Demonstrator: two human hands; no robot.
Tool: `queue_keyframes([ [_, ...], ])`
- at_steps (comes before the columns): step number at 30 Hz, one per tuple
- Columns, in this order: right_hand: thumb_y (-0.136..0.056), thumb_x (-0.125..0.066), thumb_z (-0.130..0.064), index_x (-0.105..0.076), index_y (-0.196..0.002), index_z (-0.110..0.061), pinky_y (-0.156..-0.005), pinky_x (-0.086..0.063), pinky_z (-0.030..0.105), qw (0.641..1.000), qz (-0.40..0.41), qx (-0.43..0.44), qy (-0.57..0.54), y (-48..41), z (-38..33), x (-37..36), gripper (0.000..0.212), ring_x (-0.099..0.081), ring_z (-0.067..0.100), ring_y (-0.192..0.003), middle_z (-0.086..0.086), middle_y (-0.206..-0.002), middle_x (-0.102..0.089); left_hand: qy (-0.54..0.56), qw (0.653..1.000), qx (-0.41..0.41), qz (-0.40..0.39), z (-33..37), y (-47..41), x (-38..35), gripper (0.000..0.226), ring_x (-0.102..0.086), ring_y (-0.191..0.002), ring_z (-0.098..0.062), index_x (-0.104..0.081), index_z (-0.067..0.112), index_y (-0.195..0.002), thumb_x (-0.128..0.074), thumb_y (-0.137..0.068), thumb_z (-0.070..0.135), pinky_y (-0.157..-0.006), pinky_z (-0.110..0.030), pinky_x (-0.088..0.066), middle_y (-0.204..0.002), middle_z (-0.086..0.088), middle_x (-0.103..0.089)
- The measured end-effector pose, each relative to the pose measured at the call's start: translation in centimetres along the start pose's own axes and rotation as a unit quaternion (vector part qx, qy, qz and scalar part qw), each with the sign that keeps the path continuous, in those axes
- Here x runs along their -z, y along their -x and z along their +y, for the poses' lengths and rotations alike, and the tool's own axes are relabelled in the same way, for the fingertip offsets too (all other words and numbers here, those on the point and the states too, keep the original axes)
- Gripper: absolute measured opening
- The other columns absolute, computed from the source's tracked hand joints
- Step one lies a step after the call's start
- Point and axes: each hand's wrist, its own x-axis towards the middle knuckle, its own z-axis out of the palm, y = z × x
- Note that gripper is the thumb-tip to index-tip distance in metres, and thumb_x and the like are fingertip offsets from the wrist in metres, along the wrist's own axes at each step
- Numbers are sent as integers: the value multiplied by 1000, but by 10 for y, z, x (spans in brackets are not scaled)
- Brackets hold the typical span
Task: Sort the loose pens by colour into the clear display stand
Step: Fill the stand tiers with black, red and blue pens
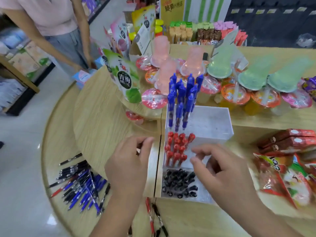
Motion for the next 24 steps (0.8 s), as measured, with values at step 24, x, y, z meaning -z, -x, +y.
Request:
queue_keyframes([
  [24,-94,-44,-55,-57,-114,-26,-49,-35,25,868,-299,-152,366,156,143,-317,37,-66,11,-73,-8,-89,-66,-170,870,306,-348,-274,208,-84,32,-65,-82,-15,-61,29,-118,-43,-100,47,-69,-32,-56,-113,6,-61],
])
